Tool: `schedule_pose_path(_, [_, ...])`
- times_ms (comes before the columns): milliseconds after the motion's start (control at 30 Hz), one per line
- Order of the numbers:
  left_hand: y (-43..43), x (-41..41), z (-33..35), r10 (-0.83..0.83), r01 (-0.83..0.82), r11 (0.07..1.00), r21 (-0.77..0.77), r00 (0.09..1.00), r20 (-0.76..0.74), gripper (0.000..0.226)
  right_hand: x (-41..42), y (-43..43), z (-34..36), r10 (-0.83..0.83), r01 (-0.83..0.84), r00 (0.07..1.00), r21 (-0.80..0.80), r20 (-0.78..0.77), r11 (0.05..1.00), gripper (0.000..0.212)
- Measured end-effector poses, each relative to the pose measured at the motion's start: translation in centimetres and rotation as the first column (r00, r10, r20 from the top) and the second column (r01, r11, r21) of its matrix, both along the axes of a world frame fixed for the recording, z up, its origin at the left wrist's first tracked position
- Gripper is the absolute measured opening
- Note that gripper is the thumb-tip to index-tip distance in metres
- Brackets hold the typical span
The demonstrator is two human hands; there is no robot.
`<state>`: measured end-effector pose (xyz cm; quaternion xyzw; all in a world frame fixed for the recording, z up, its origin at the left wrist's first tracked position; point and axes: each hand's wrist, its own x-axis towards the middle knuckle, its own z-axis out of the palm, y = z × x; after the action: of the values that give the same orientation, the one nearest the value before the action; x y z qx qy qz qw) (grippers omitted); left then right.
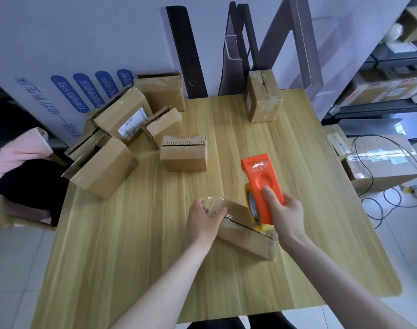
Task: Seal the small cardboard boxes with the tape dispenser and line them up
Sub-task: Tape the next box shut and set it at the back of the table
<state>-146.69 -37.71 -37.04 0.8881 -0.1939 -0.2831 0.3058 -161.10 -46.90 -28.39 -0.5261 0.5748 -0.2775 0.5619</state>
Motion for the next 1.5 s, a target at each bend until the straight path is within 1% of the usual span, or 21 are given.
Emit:
schedule_pose_path(67, [0.0, 0.1, -0.5, 0.001, 0.003, 0.999, -0.052, 0.996, 0.088, 0.067, 0.3, 0.2, -0.5, -0.005, 0.005, 1.0, 0.008, -0.003, 1.0, 0.029])
schedule_pose_path(133, [-0.4, 0.9, -0.7, -0.057, 0.083, 0.991, -0.104, 0.972, 0.229, 0.057, 0.1, 0.0, -1.0, -0.043, 0.043, 0.999, 0.026, -0.002, 0.999, 0.028])
schedule_pose_path(200, [-1.2, 1.9, -0.7, -0.176, 0.205, 0.977, -0.063, 0.935, 0.309, 0.044, 0.0, -0.2, -1.0, -0.044, 0.045, 0.999, 0.029, -0.003, 0.999, 0.026])
schedule_pose_path(267, [-2.1, 2.8, -0.4, -0.275, 0.283, 0.959, 0.017, 0.914, 0.298, 0.03, 0.0, -0.2, -1.0, -0.021, 0.021, 1.0, 0.02, -0.012, 1.0, 0.026])
schedule_pose_path(333, [-2.9, 3.4, -0.2, -0.304, 0.292, 0.953, 0.085, 0.924, 0.231, 0.021, -0.1, 0.0, -1.0, -0.01, 0.011, 1.0, 0.023, -0.013, 1.0, 0.027])
schedule_pose_path(400, [-3.4, 3.8, -0.3, -0.312, 0.295, 0.947, 0.13, 0.94, 0.138, 0.023, -0.2, 0.2, -1.2, -0.011, 0.011, 1.0, 0.029, -0.006, 1.0, 0.027])
schedule_pose_path(467, [-3.7, 4.1, -0.5, -0.257, 0.26, 0.964, 0.059, 0.965, -0.054, 0.023, -0.3, 0.2, -1.2, -0.015, 0.015, 1.0, 0.035, 0.0, 0.999, 0.028])
schedule_pose_path(533, [-3.8, 4.0, -0.5, -0.201, 0.193, 0.98, -0.057, 0.942, -0.267, 0.023, -0.4, 0.2, -1.2, -0.016, 0.015, 1.0, 0.037, 0.01, 0.999, 0.026])
schedule_pose_path(567, [-3.8, 3.8, -0.6, -0.185, 0.161, 0.982, -0.096, 0.92, -0.346, 0.023, -0.4, 0.3, -1.2, -0.018, 0.017, 1.0, 0.04, 0.014, 0.999, 0.025])
schedule_pose_path(667, [-3.5, 2.7, -1.5, -0.137, 0.054, 0.982, -0.182, 0.865, -0.483, 0.022, -0.6, 0.4, -1.4, -0.019, 0.019, 1.0, 0.05, 0.013, 0.999, 0.023])
schedule_pose_path(767, [-3.3, 2.3, -2.1, -0.136, 0.011, 0.974, -0.224, 0.823, -0.551, 0.02, -0.7, 0.6, -1.9, -0.021, 0.02, 1.0, 0.05, 0.011, 0.999, 0.025])
schedule_pose_path(833, [-3.3, 2.5, -2.7, -0.128, 0.013, 0.982, -0.189, 0.782, -0.61, 0.022, -0.7, 0.7, -1.9, -0.023, 0.022, 1.0, 0.048, 0.02, 0.999, 0.031])
schedule_pose_path(900, [-3.1, 2.8, -3.5, -0.11, 0.018, 0.99, -0.143, 0.734, -0.671, 0.03, -0.7, 0.9, -2.0, -0.015, 0.014, 0.999, 0.041, 0.029, 0.999, 0.033])
schedule_pose_path(967, [-3.1, 3.0, -4.0, -0.101, 0.015, 0.992, -0.126, 0.689, -0.718, 0.037, -0.8, 1.2, -2.1, -0.018, 0.016, 0.999, 0.025, 0.046, 1.0, 0.025])
schedule_pose_path(1000, [-3.2, 3.1, -4.2, -0.085, -0.01, 0.993, -0.121, 0.655, -0.751, 0.039, -0.8, 1.3, -2.2, -0.025, 0.024, 0.998, 0.016, 0.055, 1.0, 0.02])
schedule_pose_path(1067, [-3.4, 3.1, -4.2, -0.03, -0.077, 0.993, -0.093, 0.592, -0.805, 0.043, -0.8, 1.4, -2.3, -0.037, 0.036, 0.997, 0.007, 0.073, 0.999, 0.02])
schedule_pose_path(1167, [-3.5, 3.1, -4.5, 0.016, -0.12, 0.991, -0.062, 0.561, -0.828, 0.044, -0.5, 1.7, -2.1, -0.05, 0.051, 0.994, -0.002, 0.094, 0.999, 0.02])
schedule_pose_path(1233, [-3.5, 3.1, -5.1, 0.023, -0.156, 0.985, -0.077, 0.556, -0.831, 0.045, -0.3, 1.9, -2.0, -0.058, 0.06, 0.994, -0.012, 0.098, 0.998, 0.02])
schedule_pose_path(1300, [-3.6, 3.1, -5.4, 0.037, -0.208, 0.974, -0.085, 0.524, -0.851, 0.046, -0.2, 2.1, -2.0, -0.07, 0.073, 0.992, -0.025, 0.101, 0.997, 0.02])
schedule_pose_path(1433, [-3.4, 2.9, -4.8, 0.047, -0.257, 0.96, -0.112, 0.542, -0.839, 0.033, 0.1, 2.6, -2.0, -0.075, 0.079, 0.994, -0.049, 0.082, 0.996, 0.023])
schedule_pose_path(1500, [-2.9, 3.0, -4.5, 0.092, -0.37, 0.923, -0.107, 0.481, -0.872, 0.038, 0.0, 2.7, -2.0, -0.084, 0.087, 0.994, -0.042, 0.069, 0.995, 0.026])
